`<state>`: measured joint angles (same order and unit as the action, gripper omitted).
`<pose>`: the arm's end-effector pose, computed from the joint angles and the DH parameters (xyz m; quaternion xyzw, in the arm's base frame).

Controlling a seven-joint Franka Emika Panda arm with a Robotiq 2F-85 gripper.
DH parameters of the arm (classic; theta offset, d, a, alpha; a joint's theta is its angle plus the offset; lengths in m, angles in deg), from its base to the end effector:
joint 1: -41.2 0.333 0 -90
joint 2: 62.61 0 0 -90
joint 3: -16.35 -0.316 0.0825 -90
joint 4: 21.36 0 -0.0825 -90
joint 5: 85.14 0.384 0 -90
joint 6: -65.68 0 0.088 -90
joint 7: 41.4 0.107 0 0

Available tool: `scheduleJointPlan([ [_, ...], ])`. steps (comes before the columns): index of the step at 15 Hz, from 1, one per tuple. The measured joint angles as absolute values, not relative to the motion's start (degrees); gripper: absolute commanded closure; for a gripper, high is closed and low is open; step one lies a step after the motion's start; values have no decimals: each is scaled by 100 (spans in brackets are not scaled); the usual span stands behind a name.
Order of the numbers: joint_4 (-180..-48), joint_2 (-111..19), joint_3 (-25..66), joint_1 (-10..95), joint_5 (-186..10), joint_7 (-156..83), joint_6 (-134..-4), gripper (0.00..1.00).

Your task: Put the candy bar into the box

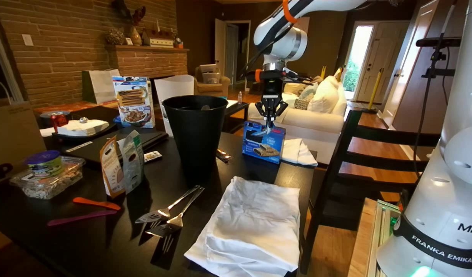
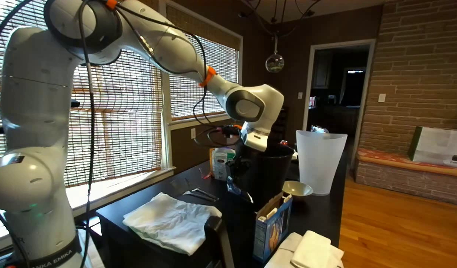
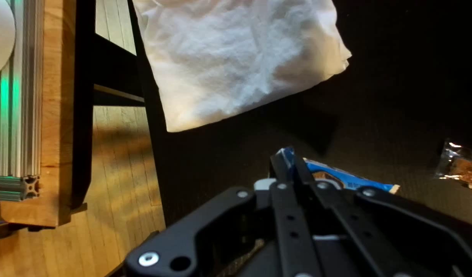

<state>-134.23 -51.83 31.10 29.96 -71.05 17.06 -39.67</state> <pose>0.5104 -0.2231 0.3591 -0.6928 0.6990 0.1723 0.0415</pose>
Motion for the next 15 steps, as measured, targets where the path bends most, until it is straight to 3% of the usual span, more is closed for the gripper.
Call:
scheduleJointPlan([
  [15, -10915, -3981, 3220, 2382, -6612, 2307, -1595, 98],
])
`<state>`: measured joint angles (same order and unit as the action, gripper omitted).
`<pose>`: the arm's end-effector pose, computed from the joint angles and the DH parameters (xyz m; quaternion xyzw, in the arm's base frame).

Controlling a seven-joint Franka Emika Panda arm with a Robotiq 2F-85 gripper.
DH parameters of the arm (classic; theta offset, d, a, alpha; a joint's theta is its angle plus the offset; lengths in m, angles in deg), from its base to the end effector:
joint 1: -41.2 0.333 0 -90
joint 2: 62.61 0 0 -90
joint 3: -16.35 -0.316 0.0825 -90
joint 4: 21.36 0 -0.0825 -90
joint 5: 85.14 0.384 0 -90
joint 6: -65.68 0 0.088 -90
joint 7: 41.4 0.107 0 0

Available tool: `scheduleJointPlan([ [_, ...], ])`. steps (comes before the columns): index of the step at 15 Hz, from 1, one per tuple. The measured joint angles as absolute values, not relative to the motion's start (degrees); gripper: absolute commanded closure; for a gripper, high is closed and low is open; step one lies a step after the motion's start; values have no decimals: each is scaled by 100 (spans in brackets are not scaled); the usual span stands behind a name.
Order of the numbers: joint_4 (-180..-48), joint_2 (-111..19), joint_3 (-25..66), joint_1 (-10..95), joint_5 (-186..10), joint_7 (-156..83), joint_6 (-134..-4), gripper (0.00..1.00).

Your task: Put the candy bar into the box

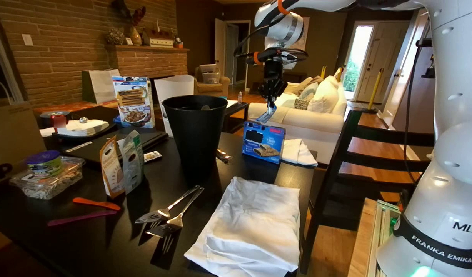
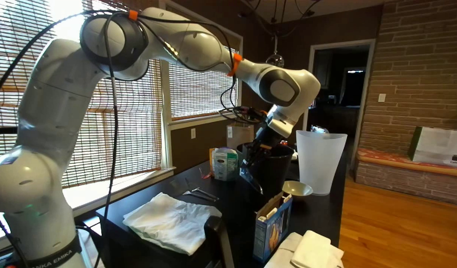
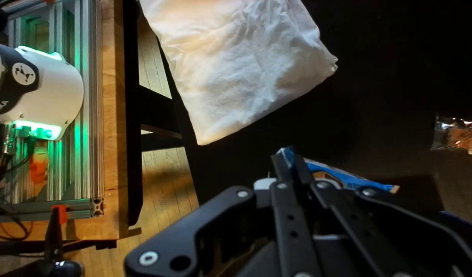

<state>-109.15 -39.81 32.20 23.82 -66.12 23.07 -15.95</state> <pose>0.5448 -0.2857 0.4082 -0.6200 0.7387 0.2611 0.0423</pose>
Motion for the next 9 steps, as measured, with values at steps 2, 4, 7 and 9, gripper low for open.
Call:
scheduleJointPlan([
  [2, -10653, -3861, 3220, 2363, -6732, 2085, -1352, 98],
  [4, -10389, -3767, 3209, 2364, -6895, 1831, -1031, 98],
  [7, -9981, -3615, 3200, 2370, -7176, 1442, -570, 98],
  [9, -9708, -3480, 3199, 2376, -7494, 1121, -351, 98],
])
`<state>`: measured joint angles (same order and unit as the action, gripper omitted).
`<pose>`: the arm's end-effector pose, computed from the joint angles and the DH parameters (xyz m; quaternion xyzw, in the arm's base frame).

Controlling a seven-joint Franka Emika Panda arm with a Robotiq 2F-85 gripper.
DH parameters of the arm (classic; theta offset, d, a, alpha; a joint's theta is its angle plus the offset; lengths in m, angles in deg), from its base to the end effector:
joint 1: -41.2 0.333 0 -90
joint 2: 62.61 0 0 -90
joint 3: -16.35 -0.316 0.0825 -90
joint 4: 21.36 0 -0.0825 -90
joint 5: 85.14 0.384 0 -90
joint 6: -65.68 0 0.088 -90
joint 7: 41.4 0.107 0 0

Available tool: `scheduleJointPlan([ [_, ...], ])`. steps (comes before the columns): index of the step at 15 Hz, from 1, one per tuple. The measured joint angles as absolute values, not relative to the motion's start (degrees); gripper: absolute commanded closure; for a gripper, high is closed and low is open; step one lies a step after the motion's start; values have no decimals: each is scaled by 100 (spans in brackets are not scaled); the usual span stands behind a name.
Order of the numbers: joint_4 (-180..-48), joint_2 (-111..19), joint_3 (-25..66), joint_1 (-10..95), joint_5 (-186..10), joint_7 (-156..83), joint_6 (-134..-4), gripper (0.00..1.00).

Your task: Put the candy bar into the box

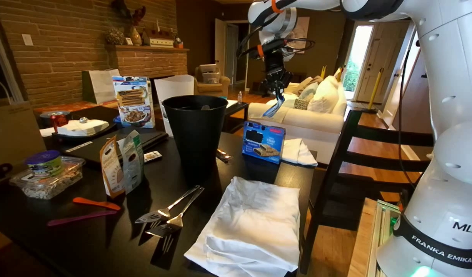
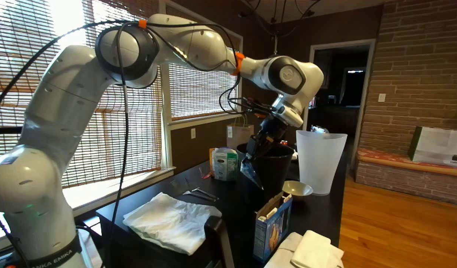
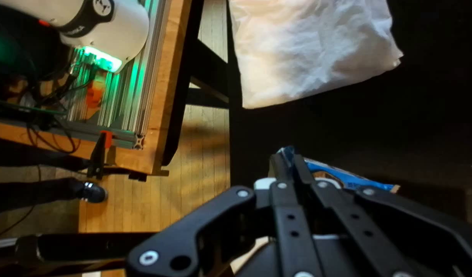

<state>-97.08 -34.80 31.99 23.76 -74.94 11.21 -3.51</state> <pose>0.5520 -0.2938 0.4343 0.7040 -0.6492 -0.2868 0.0250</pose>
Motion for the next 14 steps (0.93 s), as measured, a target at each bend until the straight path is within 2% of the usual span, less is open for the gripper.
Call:
scheduleJointPlan([
  [9, -9407, -3088, 3150, 2790, -9284, -570, -985, 98],
  [14, -9421, -3088, 3133, 2884, -9611, -1634, -1347, 98],
])
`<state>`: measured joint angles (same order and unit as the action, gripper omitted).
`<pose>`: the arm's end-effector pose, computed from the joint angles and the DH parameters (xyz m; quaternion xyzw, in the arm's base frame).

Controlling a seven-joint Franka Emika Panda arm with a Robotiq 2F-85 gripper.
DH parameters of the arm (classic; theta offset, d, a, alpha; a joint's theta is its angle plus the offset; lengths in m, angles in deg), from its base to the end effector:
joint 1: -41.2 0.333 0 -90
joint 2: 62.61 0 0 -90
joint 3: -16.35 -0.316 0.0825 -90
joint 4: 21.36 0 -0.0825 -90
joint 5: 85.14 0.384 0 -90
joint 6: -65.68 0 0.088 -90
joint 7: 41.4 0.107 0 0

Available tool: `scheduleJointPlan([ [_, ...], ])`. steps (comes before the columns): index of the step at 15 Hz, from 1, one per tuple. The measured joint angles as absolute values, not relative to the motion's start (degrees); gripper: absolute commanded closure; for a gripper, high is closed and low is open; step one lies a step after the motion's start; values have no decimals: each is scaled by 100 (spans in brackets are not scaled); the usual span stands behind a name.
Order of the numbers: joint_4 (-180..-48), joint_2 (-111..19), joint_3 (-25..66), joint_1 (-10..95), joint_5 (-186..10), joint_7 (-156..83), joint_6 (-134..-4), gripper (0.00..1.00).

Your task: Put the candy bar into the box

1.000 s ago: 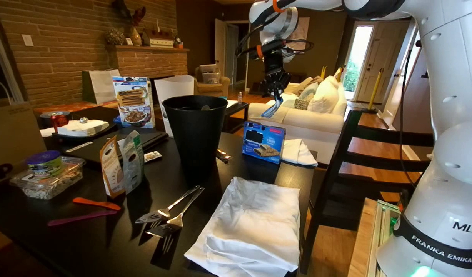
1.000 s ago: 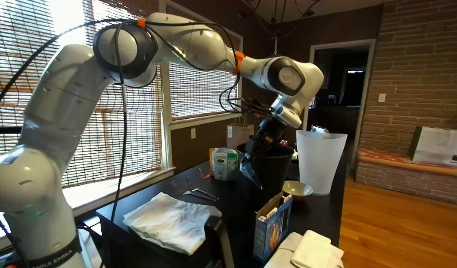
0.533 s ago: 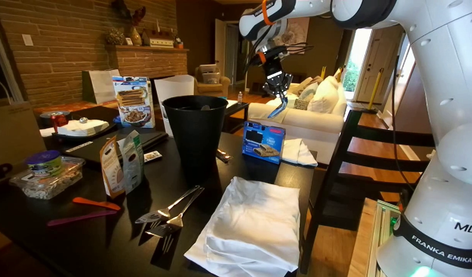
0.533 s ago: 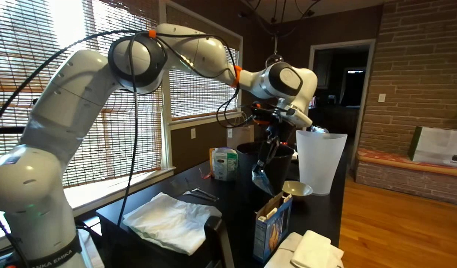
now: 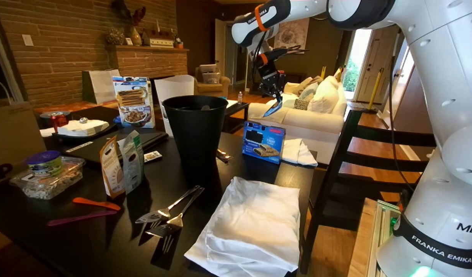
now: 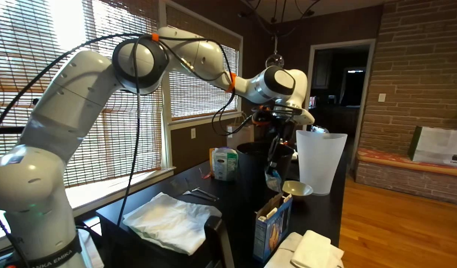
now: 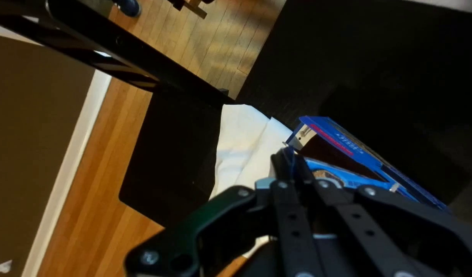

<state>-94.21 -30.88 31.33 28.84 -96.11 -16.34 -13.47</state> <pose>0.5940 -0.2916 0.4218 0.8676 -0.4201 -0.2115 0.1614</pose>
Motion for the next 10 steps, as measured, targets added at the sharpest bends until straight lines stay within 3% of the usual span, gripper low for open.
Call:
scheduleJointPlan([
  [2, -9421, -3088, 3132, 2859, -9611, -2071, -1347, 94],
  [10, -9421, -3087, 3134, 2841, -9650, -2478, -1347, 98],
])
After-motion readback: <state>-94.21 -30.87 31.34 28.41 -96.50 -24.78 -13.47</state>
